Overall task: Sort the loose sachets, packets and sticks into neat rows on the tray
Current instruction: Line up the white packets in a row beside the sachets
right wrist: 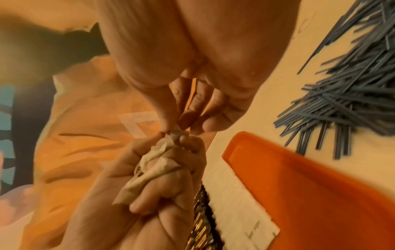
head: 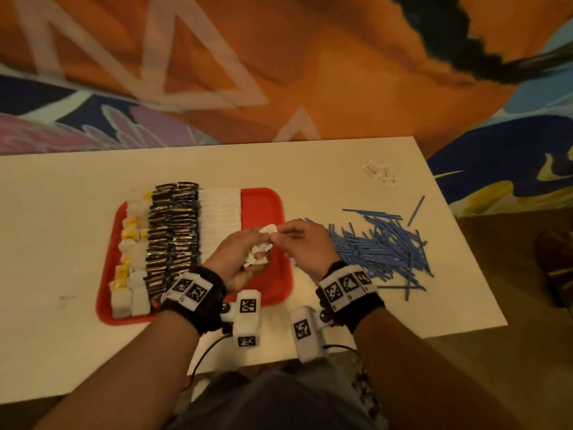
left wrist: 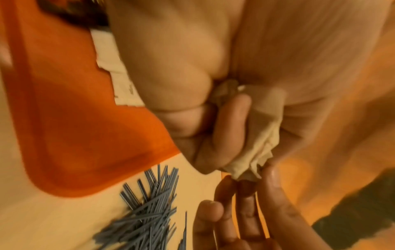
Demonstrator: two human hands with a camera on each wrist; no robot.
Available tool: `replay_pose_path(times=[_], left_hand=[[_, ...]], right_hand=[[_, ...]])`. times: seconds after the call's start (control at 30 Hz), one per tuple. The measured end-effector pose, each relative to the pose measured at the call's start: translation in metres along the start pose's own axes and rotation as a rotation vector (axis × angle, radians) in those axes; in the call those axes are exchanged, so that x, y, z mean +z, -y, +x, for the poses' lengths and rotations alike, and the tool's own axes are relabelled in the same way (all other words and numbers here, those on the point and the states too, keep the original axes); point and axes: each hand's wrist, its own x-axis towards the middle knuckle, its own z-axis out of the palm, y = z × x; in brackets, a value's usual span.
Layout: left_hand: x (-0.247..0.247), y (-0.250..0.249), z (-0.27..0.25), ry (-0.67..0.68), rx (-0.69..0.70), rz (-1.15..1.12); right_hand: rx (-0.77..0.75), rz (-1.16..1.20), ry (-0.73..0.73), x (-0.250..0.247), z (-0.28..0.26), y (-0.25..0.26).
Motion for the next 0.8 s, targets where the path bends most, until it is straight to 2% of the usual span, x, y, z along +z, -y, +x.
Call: replay_pose_path(times=[0.1,0.33,0.5,0.6,0.7,0.8], left_hand=[[-0.028,-0.003,-0.032,-0.002,0.040,0.018],[-0.093,-0.010,-0.086,-0.016,-0.008,-0.055],[-0.136,-0.011,-0.108,-0.034,-0.074,-0.112],[-0.148,-0.014,-0.115,-0.036,-0.049,-0.172],[-0.149,-0.018,-0.118,-0.135,0.027,-0.063],[-0.149,-0.017,-0.117,-0.162,0.148,0.184]], right_hand=[[-0.007,0.020,-0.032,0.038,-0.013,0.006],[0.005,0.174,-0.084,0.100,-0.047,0.025],[0.018,0.204,-0.138,0.136,-0.061,0.032],[0.030,0.220,-0.157,0.152,-0.067,0.032],[0.027,0.219,-0.178,0.164,-0.071,0.031],[0.012,0.172,-0.200,0.173,-0.073,0.028]])
